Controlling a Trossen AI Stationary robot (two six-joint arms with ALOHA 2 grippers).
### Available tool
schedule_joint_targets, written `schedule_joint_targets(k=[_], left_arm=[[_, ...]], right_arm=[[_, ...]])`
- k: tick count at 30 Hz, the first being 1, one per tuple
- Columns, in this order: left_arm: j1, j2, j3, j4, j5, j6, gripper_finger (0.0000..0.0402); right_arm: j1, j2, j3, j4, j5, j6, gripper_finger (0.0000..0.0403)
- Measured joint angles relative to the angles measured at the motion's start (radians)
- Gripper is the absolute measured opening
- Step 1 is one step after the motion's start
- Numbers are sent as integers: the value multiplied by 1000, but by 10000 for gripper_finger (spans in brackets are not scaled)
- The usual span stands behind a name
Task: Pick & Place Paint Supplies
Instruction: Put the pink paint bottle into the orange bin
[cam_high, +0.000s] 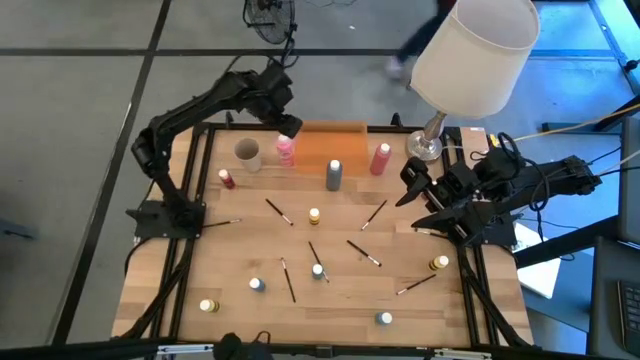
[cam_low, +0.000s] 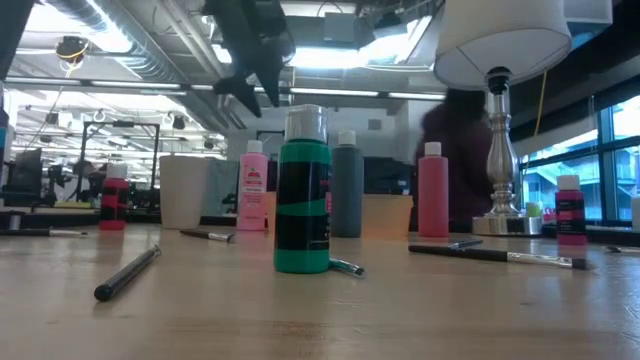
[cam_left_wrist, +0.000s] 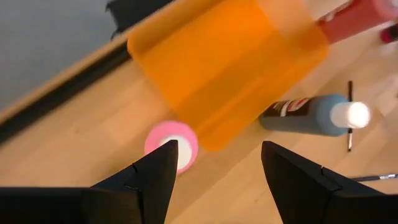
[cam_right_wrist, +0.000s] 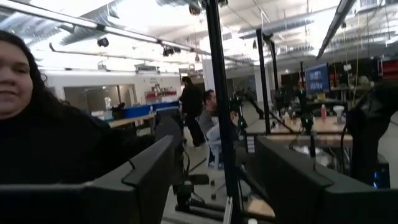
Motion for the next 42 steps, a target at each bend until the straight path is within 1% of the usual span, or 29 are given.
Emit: schedule_joint_targets(k=[2, 5, 10, 13, 17, 23, 31, 40, 42], left_arm=[[0, 8, 0, -25, -12, -6, 228], [-2, 10, 0, -86, -66, -8, 228], [-2, 10, 0, -158, -81, -57, 228], [-5, 10, 0, -158, -112, -81, 228], [-11, 10, 0, -132, -149, -30, 228], [-17, 21, 0, -127, -139, -61, 228], [-22, 97, 0, -110, -94, -75, 228], [-29, 136, -1, -110, -100, -92, 228], [-29, 141, -1, -110, -120, -98, 228]], right_arm=[[0, 0, 0, -15, 0, -3, 227], [-1, 0, 0, -21, 0, -8, 227], [-1, -4, 0, -26, 0, -30, 227], [-1, -5, 0, -28, 0, -32, 227], [-1, -8, 0, -31, 0, -28, 227], [-1, -8, 0, -36, -1, -1, 227], [-1, -8, 0, -46, -2, 14, 227], [0, -8, 0, -87, -3, 36, 227], [0, -7, 0, -89, -3, 47, 227]])
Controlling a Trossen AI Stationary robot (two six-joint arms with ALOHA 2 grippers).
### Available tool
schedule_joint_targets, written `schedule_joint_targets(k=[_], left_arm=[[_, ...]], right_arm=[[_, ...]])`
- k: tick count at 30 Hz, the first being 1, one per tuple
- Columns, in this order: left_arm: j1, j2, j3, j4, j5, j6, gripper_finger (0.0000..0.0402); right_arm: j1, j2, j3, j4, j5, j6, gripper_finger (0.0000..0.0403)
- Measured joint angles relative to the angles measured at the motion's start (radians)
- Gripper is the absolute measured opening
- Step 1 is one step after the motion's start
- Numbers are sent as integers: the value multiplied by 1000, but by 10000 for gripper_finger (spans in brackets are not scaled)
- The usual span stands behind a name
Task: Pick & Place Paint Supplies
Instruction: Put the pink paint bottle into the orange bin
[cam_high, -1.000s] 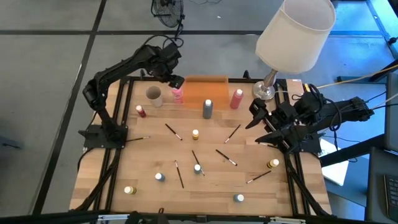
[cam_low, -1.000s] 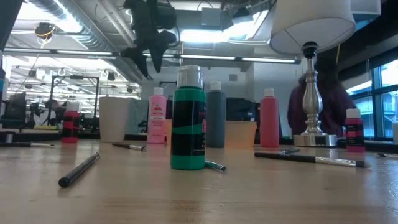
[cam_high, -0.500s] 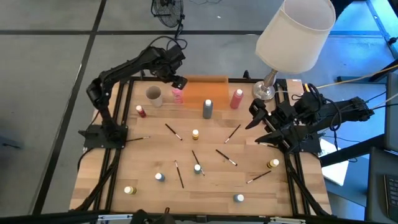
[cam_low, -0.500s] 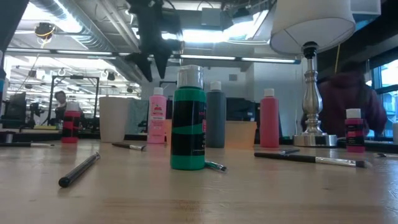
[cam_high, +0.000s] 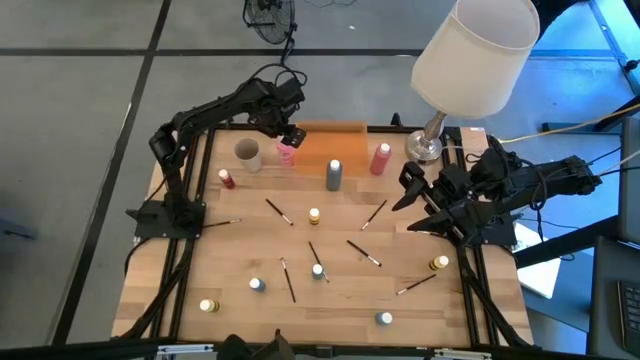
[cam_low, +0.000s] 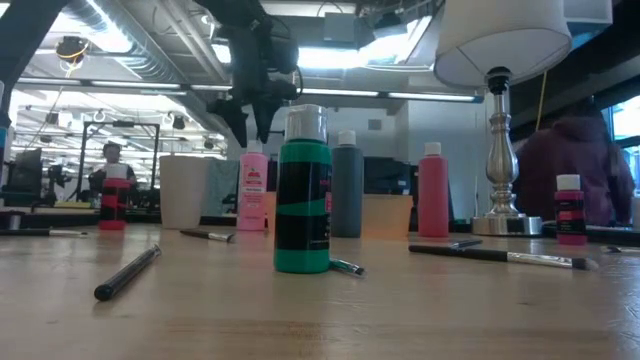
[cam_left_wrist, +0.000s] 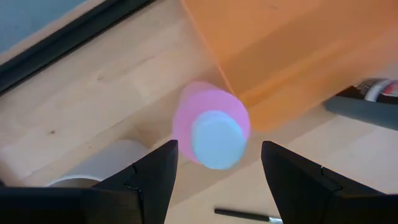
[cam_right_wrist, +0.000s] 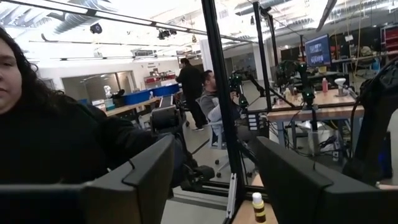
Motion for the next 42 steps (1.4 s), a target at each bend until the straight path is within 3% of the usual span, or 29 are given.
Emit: schedule_joint_targets(k=[42], left_arm=[[0, 13, -10, 21, -25, -83, 228]], right_arm=[[1, 0, 0, -43, 3, 28, 227]])
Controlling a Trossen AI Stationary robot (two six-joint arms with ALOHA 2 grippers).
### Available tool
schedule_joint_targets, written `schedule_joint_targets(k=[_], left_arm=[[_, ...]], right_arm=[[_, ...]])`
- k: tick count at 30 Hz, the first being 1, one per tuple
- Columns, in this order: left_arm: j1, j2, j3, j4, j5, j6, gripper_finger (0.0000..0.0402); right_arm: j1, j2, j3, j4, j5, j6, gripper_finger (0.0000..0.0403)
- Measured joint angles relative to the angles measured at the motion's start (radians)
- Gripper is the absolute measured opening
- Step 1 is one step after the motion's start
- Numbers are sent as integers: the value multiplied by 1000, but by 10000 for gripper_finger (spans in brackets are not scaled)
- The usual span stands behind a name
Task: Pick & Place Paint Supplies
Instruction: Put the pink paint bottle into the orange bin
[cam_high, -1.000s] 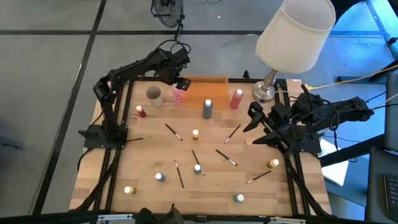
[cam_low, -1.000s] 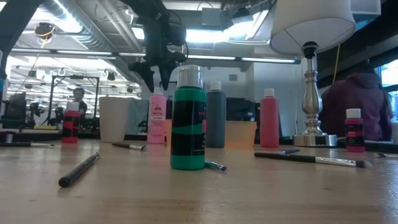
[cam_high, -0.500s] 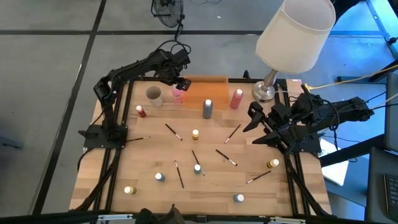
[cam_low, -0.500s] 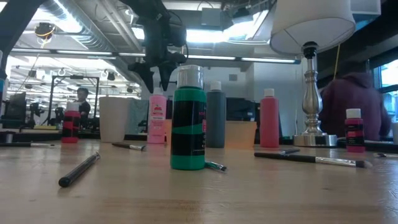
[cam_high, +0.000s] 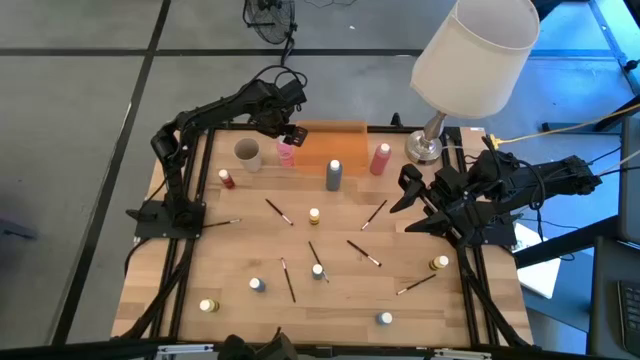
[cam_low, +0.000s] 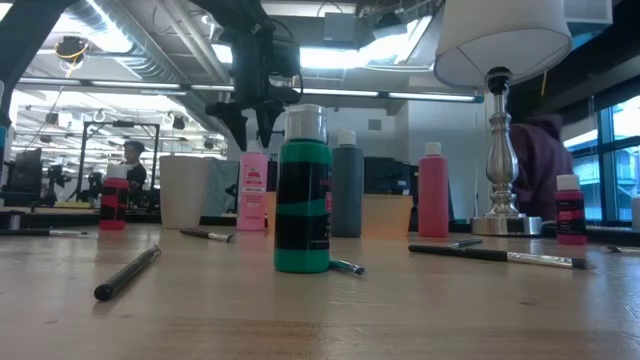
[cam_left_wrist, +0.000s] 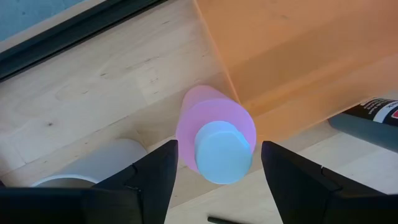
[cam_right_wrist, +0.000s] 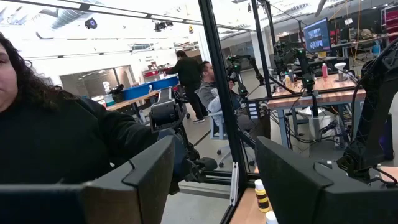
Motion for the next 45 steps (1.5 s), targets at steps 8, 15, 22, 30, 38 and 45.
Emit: schedule_joint_targets(k=[8, 15, 22, 30, 38, 45], left_arm=[[1, 1, -10, 16, -3, -5, 228], [1, 1, -10, 33, -4, 0, 228], [1, 1, -10, 32, -4, 6, 203], [1, 1, -10, 31, -4, 11, 150], [2, 52, -3, 20, -9, 27, 131], [2, 62, -3, 25, -11, 140, 119]], right_arm=[[0, 0, 0, -7, -3, 6, 227], [0, 0, 0, -7, -3, 6, 227], [0, 0, 0, -7, -3, 6, 227], [0, 0, 0, -10, -3, 6, 227], [0, 0, 0, -11, -2, 6, 227], [0, 0, 0, -12, -2, 6, 227]])
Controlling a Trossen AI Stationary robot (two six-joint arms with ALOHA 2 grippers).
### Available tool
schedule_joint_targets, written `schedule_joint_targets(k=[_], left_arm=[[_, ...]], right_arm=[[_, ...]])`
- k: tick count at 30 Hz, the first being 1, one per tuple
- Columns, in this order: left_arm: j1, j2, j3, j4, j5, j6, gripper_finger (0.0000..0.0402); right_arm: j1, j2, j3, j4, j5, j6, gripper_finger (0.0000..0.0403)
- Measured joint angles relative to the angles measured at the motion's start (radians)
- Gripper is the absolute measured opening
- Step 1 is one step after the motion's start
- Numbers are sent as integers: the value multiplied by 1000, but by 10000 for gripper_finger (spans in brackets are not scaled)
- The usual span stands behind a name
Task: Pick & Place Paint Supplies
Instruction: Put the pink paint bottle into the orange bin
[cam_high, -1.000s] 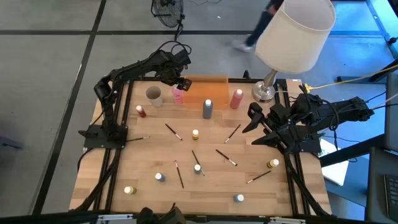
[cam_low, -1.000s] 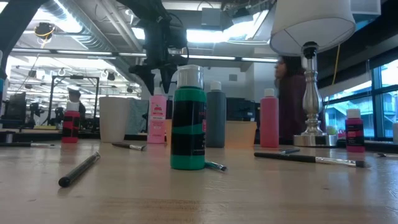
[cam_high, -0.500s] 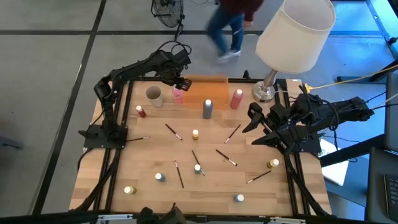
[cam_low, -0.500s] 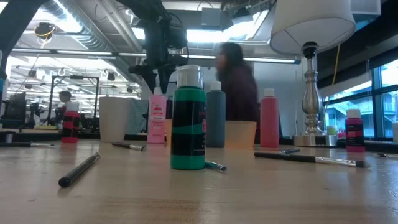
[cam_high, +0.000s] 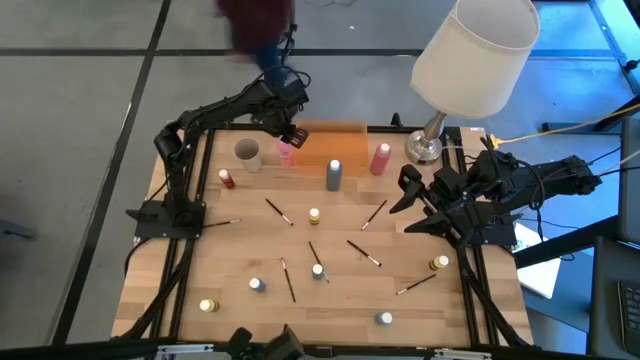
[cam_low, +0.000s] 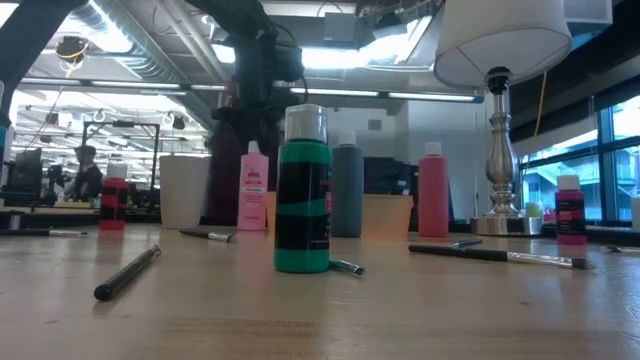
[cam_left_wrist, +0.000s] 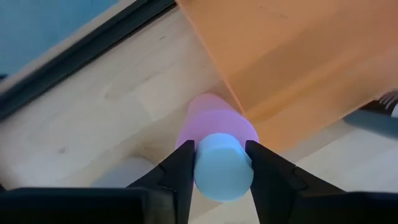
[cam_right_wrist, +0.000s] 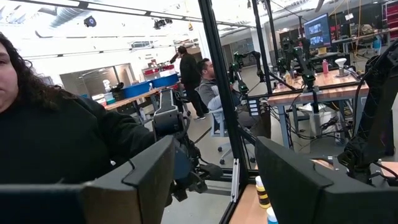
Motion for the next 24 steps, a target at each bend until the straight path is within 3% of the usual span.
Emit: schedule_joint_targets(k=[9, 24], left_arm=[[-1, 4, 12, -23, 6, 200, 119], [-48, 11, 218, -232, -36, 214, 119]], right_arm=[[0, 0, 0, 11, 1, 0, 227], [0, 0, 0, 15, 3, 0, 227]])
